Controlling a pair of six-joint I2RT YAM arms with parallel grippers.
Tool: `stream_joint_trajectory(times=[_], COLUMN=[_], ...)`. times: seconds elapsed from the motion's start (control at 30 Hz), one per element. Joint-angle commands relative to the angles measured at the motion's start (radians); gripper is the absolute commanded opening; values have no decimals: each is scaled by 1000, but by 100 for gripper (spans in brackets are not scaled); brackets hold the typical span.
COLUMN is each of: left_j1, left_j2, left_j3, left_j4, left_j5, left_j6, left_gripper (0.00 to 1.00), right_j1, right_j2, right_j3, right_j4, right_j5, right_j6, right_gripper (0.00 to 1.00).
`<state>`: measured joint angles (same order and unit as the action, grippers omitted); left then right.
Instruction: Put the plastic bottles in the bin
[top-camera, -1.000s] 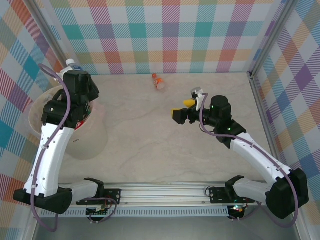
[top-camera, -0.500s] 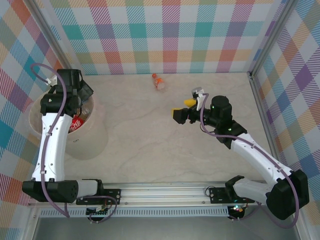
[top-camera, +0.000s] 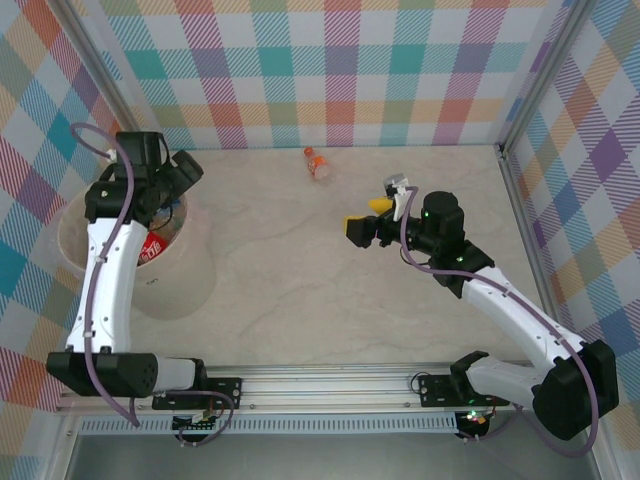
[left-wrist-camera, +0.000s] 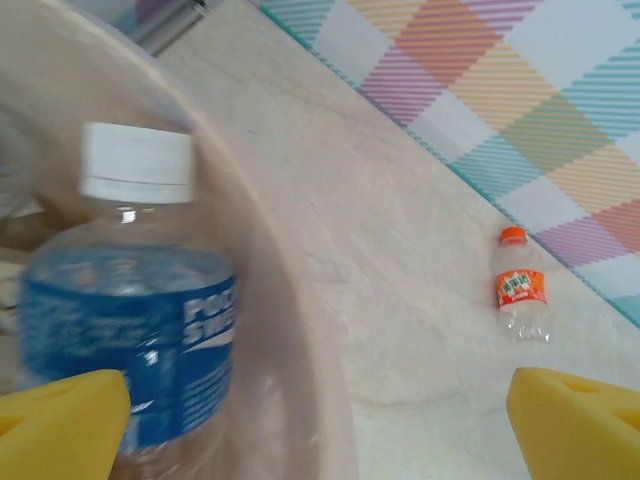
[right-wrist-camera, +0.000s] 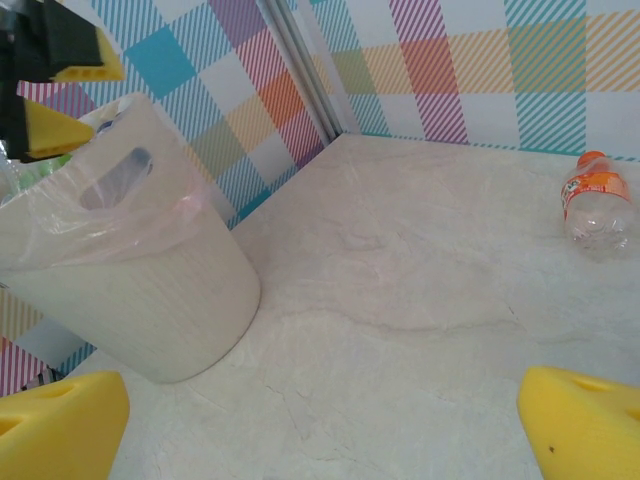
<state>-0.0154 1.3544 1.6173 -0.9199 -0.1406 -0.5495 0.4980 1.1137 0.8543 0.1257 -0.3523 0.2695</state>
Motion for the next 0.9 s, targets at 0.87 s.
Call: stream_joint_trajectory(times=[0.87], left_j1=[67], left_j2=[36], left_j3=[118], left_j4=[-109], left_j5=[128], left_j6=[-10], left_gripper=[98], right_j1=[7], right_j2=[-57], right_j3=[-28], right_j4=[8], right_j5=[15], right_j6=[3], right_gripper=[100])
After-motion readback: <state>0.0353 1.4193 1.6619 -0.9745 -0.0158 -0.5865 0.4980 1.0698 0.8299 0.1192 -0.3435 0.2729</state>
